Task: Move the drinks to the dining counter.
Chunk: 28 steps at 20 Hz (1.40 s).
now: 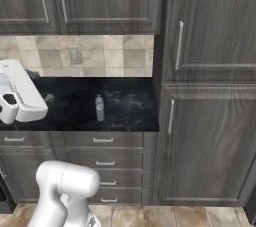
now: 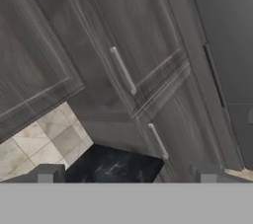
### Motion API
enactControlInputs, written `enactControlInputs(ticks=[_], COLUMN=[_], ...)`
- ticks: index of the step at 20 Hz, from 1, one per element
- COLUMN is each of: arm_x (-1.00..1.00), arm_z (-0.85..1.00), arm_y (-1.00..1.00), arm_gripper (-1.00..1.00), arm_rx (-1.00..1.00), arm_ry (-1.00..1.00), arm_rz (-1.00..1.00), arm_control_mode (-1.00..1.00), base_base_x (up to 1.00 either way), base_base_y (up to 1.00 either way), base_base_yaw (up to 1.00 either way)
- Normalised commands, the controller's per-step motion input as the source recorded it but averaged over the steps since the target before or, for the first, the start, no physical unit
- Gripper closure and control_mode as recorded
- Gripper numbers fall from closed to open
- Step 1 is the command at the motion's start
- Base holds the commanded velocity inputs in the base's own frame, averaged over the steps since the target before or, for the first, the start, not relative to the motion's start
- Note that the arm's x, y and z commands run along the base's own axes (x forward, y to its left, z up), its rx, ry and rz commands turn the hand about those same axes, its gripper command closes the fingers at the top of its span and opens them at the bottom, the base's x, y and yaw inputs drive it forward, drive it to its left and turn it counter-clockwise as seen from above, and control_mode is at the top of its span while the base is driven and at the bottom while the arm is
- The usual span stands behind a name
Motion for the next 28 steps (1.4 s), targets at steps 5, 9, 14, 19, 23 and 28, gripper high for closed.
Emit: enactControlInputs(ticks=[5, 9, 14, 19, 23, 28], arm_x=[0.0, 0.0, 0.0, 0.0, 0.03, 0.01], arm_z=[0.0, 0.0, 0.0, 0.03, 0.06, 0.0], arm_y=[0.0, 0.0, 0.0, -0.04, -0.01, 0.0], arm_gripper=[-1.0, -1.0, -1.0, -1.0, -1.0, -1.0], arm_rx=[0.0, 0.0, 0.0, 0.04, 0.09, 0.07], arm_ry=[0.0, 0.0, 0.0, 0.04, 0.23, 0.33], arm_rz=[0.0, 0.0, 0.0, 0.03, 0.18, 0.27], arm_control_mode=[1.0, 1.0, 1.0, -1.0, -1.0, -1.0], base_base_x=[0.47, 0.02, 0.0, 0.0, 0.0, 0.0], base_base_y=[-0.22, -0.01, 0.0, -0.06, 0.0, 0.0], base_base_yaw=[0.0, 0.0, 0.0, 0.0, 0.0, 0.0])
